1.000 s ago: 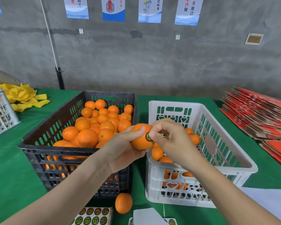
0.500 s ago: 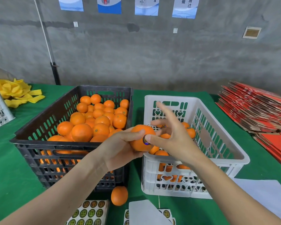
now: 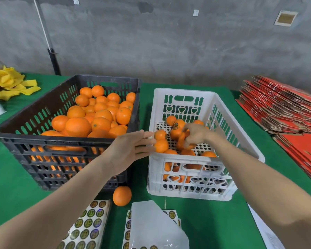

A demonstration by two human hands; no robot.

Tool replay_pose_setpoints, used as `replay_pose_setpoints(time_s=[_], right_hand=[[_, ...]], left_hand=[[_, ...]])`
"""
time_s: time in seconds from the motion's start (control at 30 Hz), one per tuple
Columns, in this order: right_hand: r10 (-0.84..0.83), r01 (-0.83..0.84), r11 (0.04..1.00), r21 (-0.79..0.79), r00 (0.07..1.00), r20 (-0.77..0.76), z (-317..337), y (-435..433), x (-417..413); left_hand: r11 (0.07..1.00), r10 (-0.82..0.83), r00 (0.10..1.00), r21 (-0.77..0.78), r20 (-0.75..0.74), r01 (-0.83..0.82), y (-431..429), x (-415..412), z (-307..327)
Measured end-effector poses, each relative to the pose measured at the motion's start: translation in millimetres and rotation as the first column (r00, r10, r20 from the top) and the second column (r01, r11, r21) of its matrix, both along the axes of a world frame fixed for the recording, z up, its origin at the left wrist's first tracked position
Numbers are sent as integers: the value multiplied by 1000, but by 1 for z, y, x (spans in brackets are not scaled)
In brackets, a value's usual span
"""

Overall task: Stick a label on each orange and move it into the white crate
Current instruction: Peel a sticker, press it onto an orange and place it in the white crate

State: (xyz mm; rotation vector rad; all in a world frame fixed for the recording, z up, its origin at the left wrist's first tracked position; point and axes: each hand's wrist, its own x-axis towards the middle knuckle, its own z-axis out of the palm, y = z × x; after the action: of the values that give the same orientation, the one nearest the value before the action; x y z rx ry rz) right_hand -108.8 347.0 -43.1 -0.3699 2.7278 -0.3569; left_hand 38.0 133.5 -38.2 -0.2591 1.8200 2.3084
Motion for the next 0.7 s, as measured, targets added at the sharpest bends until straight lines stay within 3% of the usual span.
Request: replay_pose_setpoints(time_s=[0.13, 0.23, 0.3, 0.33, 0.4, 0.43, 0.5, 0.53, 0.63, 0.7], right_hand=[[101, -142, 946, 290, 983, 151, -29, 1, -8], [120, -171, 859, 482, 983, 136, -31, 6, -9], [109, -129, 869, 478, 992, 69, -25, 6, -8], [89, -88, 915, 393, 996, 18, -23, 4, -7], [28, -14, 998, 65, 975, -219, -17, -2, 2], [-26, -19, 993, -118, 931, -365, -13, -6, 11], [-127, -147, 906, -397, 800, -586, -6, -15, 37], [-130, -260, 845, -466, 747, -652, -2, -20, 55], [41, -546, 675, -496, 699, -714, -6, -34, 114], [221, -586, 652, -481, 754, -619, -27, -37, 145]], left_hand=[[1000, 7, 999, -26, -44, -9, -2, 4, -10], [999, -49, 995, -23, -86, 47, -6, 15, -19], [991, -91, 994, -108, -53, 85, -6, 21, -30], [974, -110, 994, -198, 3, 108, -3, 22, -39], [827, -196, 959, -491, 205, 274, 7, 22, -64], [663, -223, 924, -647, 310, 377, 11, 22, -80], [337, -286, 872, -810, 398, 480, 16, 28, -107], [222, -315, 846, -833, 431, 507, 17, 32, -120], [78, -319, 828, -858, 462, 508, 21, 39, -144], [72, -319, 841, -874, 436, 481, 24, 36, -150]])
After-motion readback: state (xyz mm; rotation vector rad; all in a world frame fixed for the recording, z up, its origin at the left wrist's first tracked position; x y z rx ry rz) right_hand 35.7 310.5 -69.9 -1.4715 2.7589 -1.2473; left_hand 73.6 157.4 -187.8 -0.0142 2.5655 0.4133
